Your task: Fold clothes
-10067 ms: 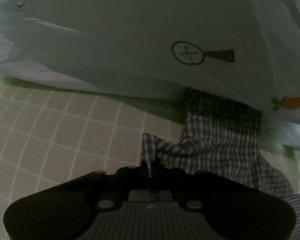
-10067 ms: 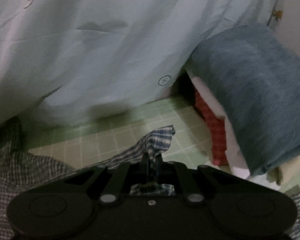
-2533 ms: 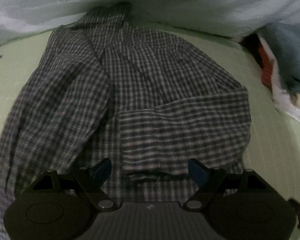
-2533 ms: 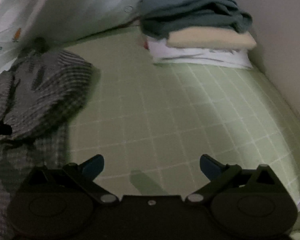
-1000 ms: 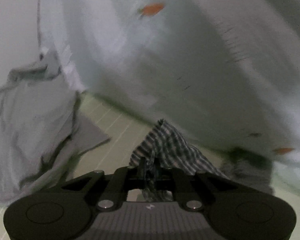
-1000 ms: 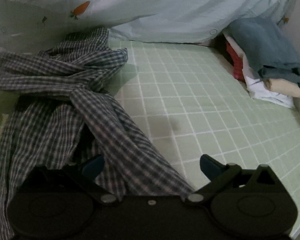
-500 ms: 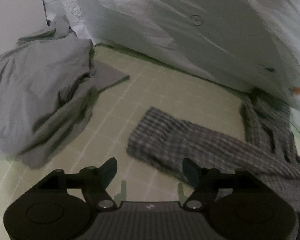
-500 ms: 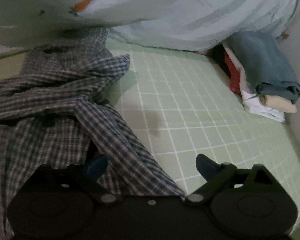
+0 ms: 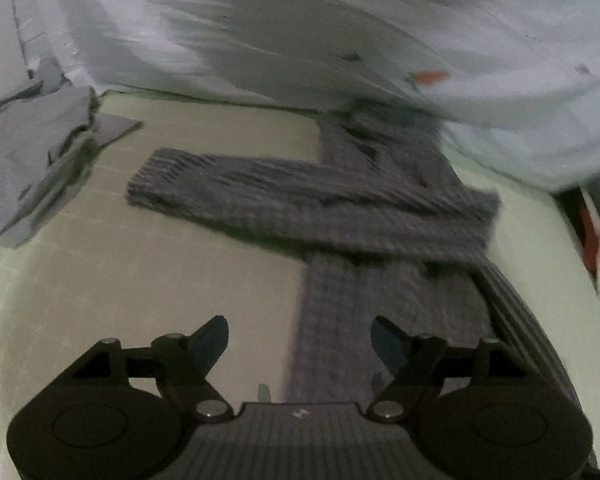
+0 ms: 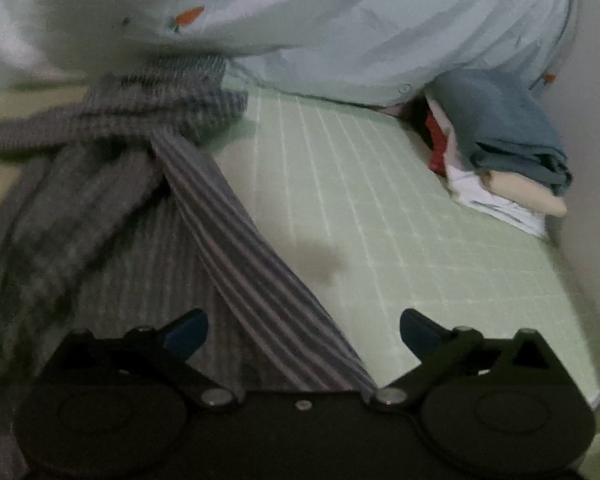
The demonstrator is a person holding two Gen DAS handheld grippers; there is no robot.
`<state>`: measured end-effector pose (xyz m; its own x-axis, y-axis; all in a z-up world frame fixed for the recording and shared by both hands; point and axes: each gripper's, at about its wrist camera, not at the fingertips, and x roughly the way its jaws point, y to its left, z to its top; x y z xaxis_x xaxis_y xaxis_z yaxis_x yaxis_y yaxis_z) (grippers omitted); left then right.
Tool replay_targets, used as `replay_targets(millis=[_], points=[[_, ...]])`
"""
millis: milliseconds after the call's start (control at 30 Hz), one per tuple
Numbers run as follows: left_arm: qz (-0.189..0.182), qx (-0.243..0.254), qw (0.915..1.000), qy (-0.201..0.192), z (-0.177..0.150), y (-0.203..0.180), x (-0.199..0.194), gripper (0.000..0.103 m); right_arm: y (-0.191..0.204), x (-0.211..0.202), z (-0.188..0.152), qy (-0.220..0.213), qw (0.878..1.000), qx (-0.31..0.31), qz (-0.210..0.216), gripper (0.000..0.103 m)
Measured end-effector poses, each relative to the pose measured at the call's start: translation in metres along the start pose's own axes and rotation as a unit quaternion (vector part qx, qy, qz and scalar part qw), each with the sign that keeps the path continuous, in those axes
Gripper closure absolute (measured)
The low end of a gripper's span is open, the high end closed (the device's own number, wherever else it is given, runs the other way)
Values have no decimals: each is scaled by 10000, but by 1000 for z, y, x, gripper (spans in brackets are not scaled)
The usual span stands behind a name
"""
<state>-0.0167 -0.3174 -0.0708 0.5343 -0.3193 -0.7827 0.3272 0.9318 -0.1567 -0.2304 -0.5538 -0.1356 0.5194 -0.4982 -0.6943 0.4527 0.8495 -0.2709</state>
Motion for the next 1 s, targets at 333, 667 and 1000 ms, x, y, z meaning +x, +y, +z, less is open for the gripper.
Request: replay_targets(millis=[333,667,1000], points=[[242,96,9995,187,-82,-33,-49,24,-31,1,-41,242,9988,-362,228,65],[409,-237,9987,177,-119,-8,-81,24,-65,-26,-36,83,9634,1796,1987,99],[202,329,9992,72,-108,44,-99,23,-7,-40,-35,277,8807,3469,3212,99]])
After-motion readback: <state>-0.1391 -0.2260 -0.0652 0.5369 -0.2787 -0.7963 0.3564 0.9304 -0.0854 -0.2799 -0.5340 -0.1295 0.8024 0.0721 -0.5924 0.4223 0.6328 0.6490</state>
